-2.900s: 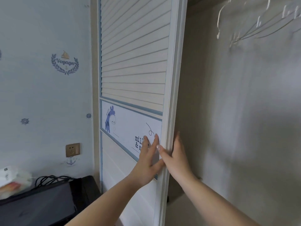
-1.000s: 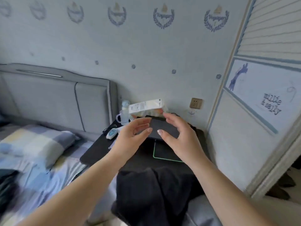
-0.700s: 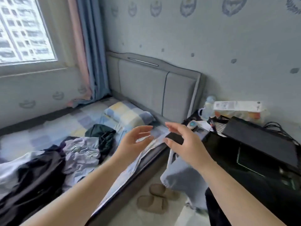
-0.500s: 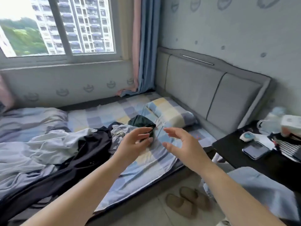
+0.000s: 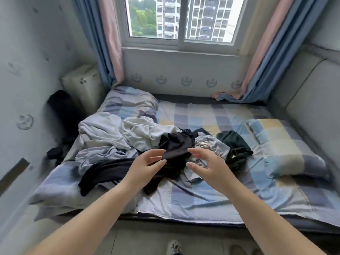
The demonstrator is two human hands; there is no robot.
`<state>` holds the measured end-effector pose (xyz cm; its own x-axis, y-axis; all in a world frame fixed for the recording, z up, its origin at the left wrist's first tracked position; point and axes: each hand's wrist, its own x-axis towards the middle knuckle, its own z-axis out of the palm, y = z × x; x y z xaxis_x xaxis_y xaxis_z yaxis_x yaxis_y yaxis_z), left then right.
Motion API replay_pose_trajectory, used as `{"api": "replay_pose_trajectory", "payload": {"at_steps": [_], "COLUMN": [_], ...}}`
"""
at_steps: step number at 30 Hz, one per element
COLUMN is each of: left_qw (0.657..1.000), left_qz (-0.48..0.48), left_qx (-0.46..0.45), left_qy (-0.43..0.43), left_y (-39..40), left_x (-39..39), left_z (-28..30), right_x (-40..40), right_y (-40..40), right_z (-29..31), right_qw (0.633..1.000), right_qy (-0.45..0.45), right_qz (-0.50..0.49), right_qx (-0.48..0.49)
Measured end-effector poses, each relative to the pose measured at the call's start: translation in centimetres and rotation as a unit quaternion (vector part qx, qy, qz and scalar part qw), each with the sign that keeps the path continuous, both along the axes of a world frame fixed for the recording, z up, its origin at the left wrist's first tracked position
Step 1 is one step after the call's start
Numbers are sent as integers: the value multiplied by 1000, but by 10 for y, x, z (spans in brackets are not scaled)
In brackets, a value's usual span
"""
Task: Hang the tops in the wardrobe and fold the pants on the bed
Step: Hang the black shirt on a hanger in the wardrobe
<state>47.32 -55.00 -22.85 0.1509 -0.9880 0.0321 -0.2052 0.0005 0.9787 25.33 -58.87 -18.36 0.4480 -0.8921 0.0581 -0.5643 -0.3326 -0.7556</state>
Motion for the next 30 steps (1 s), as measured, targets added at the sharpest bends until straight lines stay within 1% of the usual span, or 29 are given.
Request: {"api": "replay_pose_trajectory", "payload": {"at_steps": [4,9,16,22,25,30], "left_qw": [998,993,983,975,972,957], "left_qz": [46,89,113,85,57,21], "left_qx": [36,81,146,205,217,247], "left_qy": [-8,-10,-11,-36,-74,-153], "left_y": [-37,-95,-163,-199,-212,-236], "left_x": [31,56,76,85,90,102], "left_z": [-22,-48,-115,-206,-259,-369], "right_x": [19,24,49,63,69,91], "right_y": [-59,-128,-206,-243,-257,-280], "right_z": [-26,-62,-132,-224,-279,-402], "right_qw": [999,996,984,964,956,954], "right_qy": [21,56,121,204,230,244], "right_qz": [19,12,15,23,16,12], "right_qx": [29,74,131,172,180,175]}}
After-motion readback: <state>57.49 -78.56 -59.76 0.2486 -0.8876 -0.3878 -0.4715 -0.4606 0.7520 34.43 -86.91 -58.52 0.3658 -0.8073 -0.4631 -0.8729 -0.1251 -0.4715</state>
